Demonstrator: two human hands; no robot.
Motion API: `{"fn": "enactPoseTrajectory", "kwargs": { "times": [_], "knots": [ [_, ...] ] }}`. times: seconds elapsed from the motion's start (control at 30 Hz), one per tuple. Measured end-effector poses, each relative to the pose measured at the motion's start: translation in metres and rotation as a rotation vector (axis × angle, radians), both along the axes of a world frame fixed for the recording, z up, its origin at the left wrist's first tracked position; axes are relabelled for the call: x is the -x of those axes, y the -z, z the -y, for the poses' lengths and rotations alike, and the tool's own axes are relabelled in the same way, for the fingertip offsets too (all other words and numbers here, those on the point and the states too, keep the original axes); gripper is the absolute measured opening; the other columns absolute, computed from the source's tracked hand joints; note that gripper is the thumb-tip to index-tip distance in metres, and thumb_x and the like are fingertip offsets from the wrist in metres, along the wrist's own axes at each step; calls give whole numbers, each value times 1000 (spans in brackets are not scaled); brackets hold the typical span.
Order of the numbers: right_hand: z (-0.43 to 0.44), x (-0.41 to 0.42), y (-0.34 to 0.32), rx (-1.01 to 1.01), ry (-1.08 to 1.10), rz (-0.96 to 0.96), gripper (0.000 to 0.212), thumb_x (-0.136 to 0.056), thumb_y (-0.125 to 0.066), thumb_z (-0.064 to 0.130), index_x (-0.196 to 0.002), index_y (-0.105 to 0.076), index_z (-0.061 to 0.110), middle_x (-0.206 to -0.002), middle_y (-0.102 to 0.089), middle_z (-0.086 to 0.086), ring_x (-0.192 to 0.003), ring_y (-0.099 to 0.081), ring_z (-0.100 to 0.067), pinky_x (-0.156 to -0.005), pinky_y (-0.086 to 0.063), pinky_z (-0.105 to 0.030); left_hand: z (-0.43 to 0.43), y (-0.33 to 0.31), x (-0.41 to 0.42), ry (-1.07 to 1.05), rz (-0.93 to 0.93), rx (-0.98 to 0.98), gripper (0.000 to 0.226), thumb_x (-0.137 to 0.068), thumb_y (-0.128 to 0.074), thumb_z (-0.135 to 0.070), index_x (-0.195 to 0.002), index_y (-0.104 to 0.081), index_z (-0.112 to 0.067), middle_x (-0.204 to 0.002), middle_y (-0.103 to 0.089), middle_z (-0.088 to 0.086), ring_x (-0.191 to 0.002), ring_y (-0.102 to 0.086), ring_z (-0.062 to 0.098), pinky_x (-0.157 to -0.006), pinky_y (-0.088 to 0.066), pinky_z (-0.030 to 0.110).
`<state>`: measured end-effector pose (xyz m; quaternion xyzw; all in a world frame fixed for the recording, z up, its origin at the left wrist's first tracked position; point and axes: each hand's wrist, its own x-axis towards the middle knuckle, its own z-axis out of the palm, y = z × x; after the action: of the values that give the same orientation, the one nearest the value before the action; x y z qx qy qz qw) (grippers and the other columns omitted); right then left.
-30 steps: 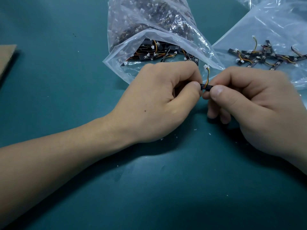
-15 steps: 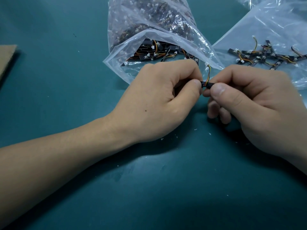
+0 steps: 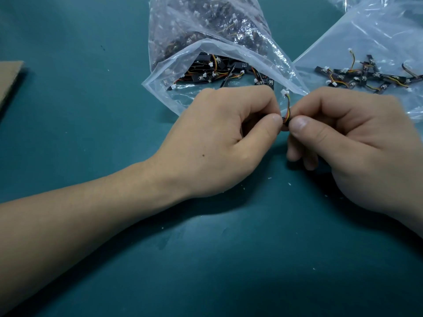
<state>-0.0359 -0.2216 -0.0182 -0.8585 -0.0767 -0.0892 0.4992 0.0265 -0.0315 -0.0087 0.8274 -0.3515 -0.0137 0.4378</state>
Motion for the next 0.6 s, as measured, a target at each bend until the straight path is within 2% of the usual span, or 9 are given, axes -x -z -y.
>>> {"fn": "enactPoseTrajectory", "kwargs": {
  "times": [0.1,0.2,0.6],
  "knots": [
    [-1,1,0,-16,6,9,16,-96,-55,35,-90,-66,26,-70,-71,1,-51,-59,-21,-49,-48,-36,0,0,0,9,-11,24,18,-97,-57,-19,-83,-66,-12,-60,-57,-2,-60,-57,17,-56,-43,29],
    [-3,1,0,-6,4,-12,19,-96,-53,40,-92,-66,27,-71,-72,2,-52,-59,-22,-51,-48,-39,0,1,-2,-7,-14,44,18,-98,-58,-15,-82,-67,-11,-59,-56,-3,-57,-53,12,-56,-38,21],
    [-3,2,-3,21,10,-14,25,-96,-53,39,-85,-69,23,-71,-72,4,-53,-60,-20,-48,-47,-34,0,1,-2,-6,-1,73,18,-97,-60,-10,-80,-67,-9,-57,-53,-5,-53,-45,6,-55,-31,13]
  ]
}}
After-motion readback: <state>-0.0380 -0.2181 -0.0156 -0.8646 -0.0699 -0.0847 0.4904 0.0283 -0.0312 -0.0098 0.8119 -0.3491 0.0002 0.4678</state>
